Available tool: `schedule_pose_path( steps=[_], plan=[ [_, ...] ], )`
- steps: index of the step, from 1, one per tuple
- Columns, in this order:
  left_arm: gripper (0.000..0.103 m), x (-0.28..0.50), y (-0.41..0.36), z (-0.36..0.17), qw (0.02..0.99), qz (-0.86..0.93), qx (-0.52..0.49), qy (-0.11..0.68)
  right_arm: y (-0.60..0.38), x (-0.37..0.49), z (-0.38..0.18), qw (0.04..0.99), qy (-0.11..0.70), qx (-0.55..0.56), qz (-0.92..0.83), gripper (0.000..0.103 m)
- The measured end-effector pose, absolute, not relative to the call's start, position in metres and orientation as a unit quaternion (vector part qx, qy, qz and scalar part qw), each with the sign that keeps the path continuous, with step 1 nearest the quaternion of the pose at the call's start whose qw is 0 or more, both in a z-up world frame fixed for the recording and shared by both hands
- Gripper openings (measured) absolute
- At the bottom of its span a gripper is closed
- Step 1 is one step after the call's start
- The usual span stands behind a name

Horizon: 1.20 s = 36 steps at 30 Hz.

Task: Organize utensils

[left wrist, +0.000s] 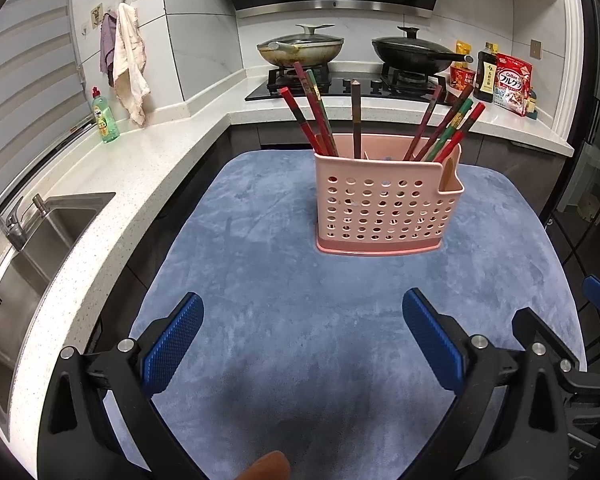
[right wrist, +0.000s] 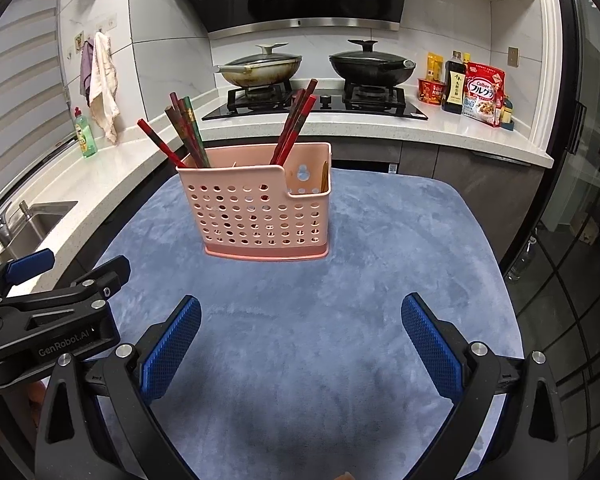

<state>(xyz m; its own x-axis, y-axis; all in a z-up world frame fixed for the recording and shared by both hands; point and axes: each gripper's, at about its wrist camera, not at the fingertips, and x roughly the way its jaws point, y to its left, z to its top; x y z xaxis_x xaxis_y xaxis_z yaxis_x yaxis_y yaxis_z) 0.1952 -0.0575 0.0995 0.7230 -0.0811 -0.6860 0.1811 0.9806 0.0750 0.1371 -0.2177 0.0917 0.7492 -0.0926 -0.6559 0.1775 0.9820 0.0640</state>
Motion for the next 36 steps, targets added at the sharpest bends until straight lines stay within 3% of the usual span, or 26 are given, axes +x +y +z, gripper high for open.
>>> schedule_pose_path(
  steps=[36],
  plan=[
    [0.095, 0.2031, -0.0599, 0.0967, 0.923, -0.049, 0.07, 0.376, -0.2226, 0.1395, 0.0855, 0.931, 0.351, 0.061, -0.082, 0.097]
  ],
)
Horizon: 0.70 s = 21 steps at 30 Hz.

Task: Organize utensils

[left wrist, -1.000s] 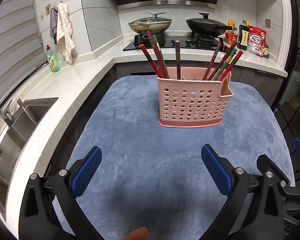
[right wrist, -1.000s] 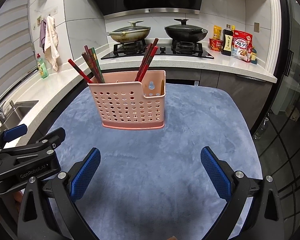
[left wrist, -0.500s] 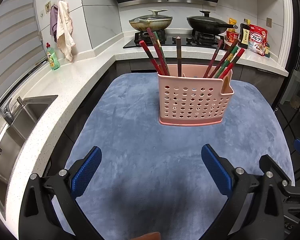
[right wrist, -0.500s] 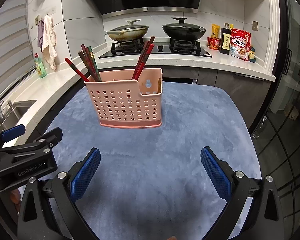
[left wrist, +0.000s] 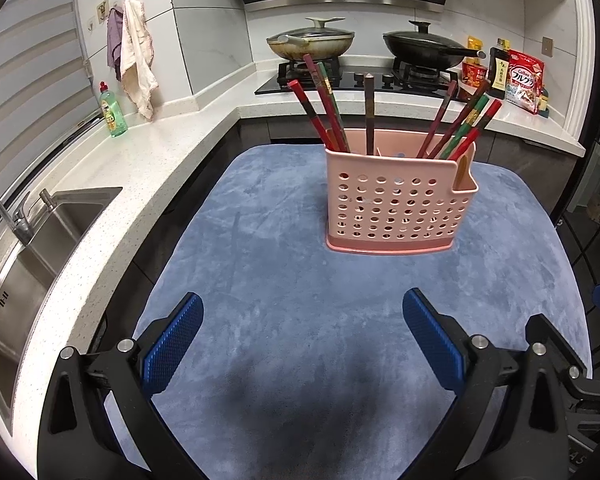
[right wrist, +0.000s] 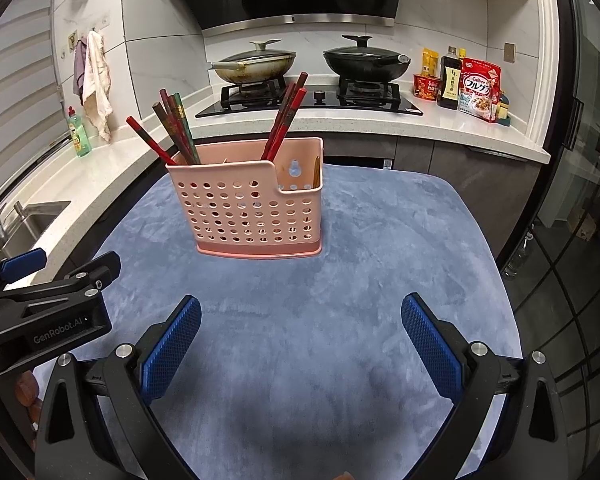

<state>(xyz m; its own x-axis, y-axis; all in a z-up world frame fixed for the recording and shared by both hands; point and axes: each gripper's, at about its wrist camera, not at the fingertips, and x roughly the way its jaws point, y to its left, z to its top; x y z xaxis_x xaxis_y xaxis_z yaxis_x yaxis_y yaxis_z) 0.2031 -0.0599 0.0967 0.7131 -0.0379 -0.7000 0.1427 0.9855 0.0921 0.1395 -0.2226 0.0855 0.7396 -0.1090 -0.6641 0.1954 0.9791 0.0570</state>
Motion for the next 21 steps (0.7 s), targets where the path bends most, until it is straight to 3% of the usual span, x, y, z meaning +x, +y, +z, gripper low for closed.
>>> schedule_pose_path(
  steps=[21],
  plan=[
    [0.096, 0.2097, -0.0618, 0.092, 0.921, -0.048, 0.072, 0.381, -0.2254, 0.145, 0.082, 0.929, 0.355, 0.064, -0.083, 0.097]
  ],
)
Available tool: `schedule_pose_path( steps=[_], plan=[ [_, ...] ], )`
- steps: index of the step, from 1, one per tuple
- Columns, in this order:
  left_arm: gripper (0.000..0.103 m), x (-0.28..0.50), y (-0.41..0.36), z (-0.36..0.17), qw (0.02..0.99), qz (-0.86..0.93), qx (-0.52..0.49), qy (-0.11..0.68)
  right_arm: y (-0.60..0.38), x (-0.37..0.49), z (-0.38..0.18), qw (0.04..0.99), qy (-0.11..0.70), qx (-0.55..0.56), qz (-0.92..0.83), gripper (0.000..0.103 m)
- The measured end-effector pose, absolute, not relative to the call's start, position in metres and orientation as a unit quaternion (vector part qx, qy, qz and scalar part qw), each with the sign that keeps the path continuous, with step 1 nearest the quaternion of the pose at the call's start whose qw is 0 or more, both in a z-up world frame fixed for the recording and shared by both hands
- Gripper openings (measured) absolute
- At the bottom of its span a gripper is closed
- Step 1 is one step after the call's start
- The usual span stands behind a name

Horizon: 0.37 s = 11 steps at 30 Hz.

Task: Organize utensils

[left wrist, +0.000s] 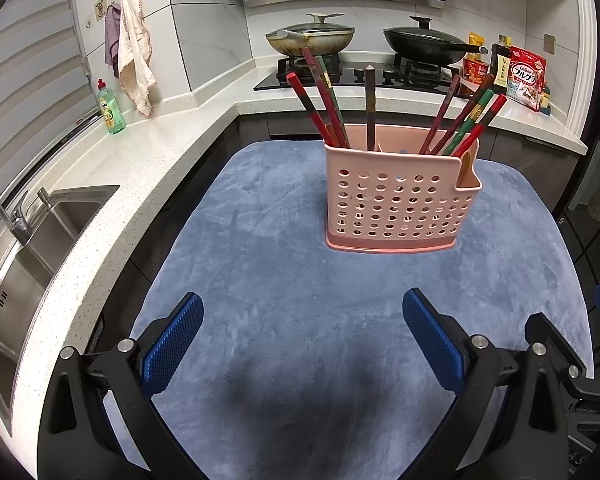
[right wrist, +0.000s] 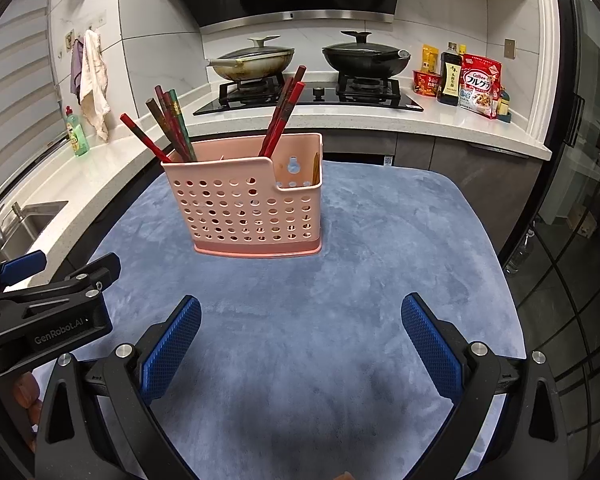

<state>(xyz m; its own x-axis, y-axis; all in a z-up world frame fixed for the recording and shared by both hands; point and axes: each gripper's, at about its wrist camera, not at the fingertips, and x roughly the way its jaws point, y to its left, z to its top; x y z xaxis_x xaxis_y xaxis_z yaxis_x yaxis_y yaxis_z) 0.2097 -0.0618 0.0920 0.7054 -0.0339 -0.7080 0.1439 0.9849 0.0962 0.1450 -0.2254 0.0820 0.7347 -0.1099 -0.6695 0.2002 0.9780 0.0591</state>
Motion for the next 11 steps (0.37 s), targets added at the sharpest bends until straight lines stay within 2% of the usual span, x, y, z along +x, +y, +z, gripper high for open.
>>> schedule_pose_path(
  steps=[11],
  plan=[
    [0.096, 0.2102, -0.0629, 0.0902, 0.922, -0.049, 0.077, 0.378, -0.2275, 0.1518, 0.0792, 0.929, 0.355, 0.063, -0.086, 0.097]
  ],
)
